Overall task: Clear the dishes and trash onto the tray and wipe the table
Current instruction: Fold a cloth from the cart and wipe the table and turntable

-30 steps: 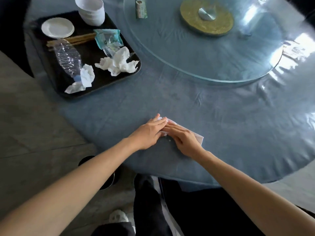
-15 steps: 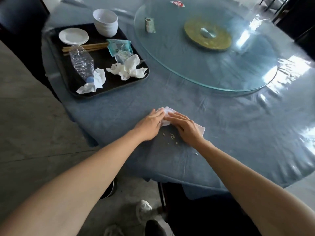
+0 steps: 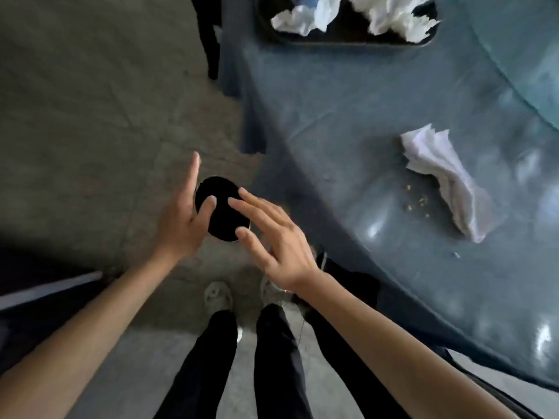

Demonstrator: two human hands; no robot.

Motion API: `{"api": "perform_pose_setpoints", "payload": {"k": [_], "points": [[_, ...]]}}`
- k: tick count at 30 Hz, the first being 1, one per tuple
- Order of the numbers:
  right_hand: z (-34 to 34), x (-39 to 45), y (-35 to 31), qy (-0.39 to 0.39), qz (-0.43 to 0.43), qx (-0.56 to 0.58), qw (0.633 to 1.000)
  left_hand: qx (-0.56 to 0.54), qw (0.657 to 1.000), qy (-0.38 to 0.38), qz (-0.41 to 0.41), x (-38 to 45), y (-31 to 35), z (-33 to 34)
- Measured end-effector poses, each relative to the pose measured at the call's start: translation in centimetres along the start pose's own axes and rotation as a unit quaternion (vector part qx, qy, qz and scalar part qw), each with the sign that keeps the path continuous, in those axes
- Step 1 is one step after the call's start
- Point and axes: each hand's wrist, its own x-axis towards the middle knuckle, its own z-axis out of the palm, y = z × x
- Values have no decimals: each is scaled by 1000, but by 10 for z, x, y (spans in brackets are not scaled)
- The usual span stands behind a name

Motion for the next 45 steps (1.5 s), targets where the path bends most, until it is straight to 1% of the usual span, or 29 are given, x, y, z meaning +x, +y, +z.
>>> {"api": "perform_pose_setpoints", "payload": {"k": [2,4,5,7,8,11,12,13,15,16,19,22,25,28,32,34,36,38,40,41,42,43,44,45], "points": [[63,13,41,-32,80,38,996,5,994,0,-109,-21,-75,2],[123,27,99,-44,174,59,982,-13,976,1,-219,-29,-143,19],[150,33,129,-45,232,68,969,-16,964,0,-266,-29,-174,31],[198,44,190,-34,331,82,939,-35,942,-9,-335,-20,-232,60],[219,47,220,-30,359,85,929,-60,932,-16,-358,-13,-259,77],[275,60,297,-41,402,98,910,-192,896,-19,-399,11,-327,130],[288,63,315,-42,421,124,897,-239,882,-20,-406,19,-343,145],[299,66,330,-42,441,162,882,-268,875,-20,-402,26,-357,160],[315,71,348,-40,459,216,861,-259,886,-9,-385,36,-378,183],[319,73,354,-37,456,221,861,-250,888,6,-385,40,-385,190],[323,79,353,-27,440,220,870,-251,883,53,-394,45,-392,196],[309,76,325,-16,453,235,860,-272,863,56,-421,36,-373,179],[276,55,269,-28,467,243,850,-308,854,40,-418,6,-329,142],[227,27,192,-25,479,259,838,-328,843,32,-425,-34,-259,99],[151,-9,91,-49,473,265,839,-353,806,18,-474,-81,-156,37],[116,-23,49,-57,478,266,835,-363,795,20,-486,-100,-104,10],[83,-36,19,-66,482,258,834,-359,796,22,-487,-113,-57,-10],[56,-47,1,-83,476,243,841,-348,805,19,-480,-119,-21,-20],[32,-54,-11,-133,463,187,856,-321,818,26,-478,-124,2,-20],[22,-55,-15,-171,439,118,874,-308,820,32,-481,-125,7,-19],[8,-54,-18,-189,397,31,897,-294,824,35,-484,-125,12,-16],[-12,-54,-20,-167,347,-48,922,-281,827,34,-485,-124,18,-11],[-37,-53,-20,-105,294,-91,946,-270,830,32,-487,-122,21,-5],[-66,-51,-18,-20,237,-102,966,-262,832,31,-489,-122,24,2]]}}
